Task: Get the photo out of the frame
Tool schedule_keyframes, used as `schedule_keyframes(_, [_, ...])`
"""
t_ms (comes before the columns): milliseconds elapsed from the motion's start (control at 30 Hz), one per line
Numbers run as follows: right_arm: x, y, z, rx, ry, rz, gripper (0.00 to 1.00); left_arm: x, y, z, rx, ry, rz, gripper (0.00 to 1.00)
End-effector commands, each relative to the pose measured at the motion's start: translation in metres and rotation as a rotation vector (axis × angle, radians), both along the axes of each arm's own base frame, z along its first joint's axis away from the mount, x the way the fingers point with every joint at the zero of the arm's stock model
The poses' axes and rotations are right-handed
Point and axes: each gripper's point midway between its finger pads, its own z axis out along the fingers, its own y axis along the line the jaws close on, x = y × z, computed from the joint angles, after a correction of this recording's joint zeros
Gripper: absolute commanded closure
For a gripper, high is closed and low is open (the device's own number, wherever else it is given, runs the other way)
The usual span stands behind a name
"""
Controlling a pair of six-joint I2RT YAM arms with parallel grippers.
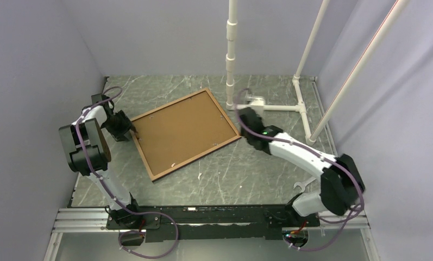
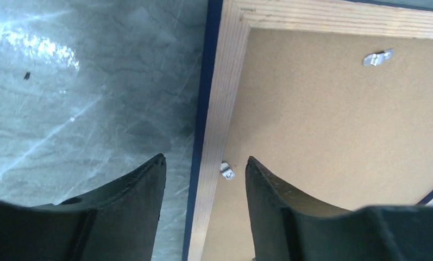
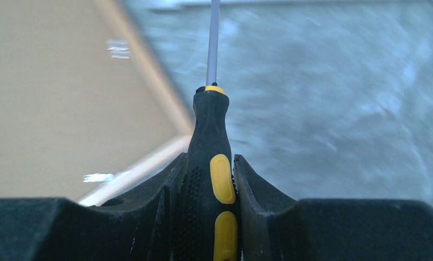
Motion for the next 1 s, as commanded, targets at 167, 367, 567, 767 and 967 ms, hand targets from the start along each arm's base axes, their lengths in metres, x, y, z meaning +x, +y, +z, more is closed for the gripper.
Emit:
schedule_keyframes(167, [-0.057,-0.148,-0.062,0.091,0.156,-0.348,1.00,0.006,-0.015,0.060,-0.002,-0.209,-0.050,0.36])
schedule_keyframes(367, [-0.069,-0.165,-0.066,0.218,0.090,-0.394,1.00,0.007,-0.039,0.082,-0.006,-0.292,-0.130,0.34])
schedule_keyframes(567, [-0.068,-0.183,-0.072,0.278,0.091,-0.470,1.00,0.010,-0.080,0.091,-0.045,-0.331,-0.257,0.34])
schedule_keyframes(767, [-0.079,-0.201,-0.083,0.366,0.115,-0.605,1.00,0.007,-0.110,0.095,-0.046,-0.337,-0.360,0.35])
schedule_keyframes(967, [-0.085,-0.200,-0.094,0.405,0.172,-0.628,1.00,0.002,-0.127,0.101,-0.074,-0.358,-0.402,0.36])
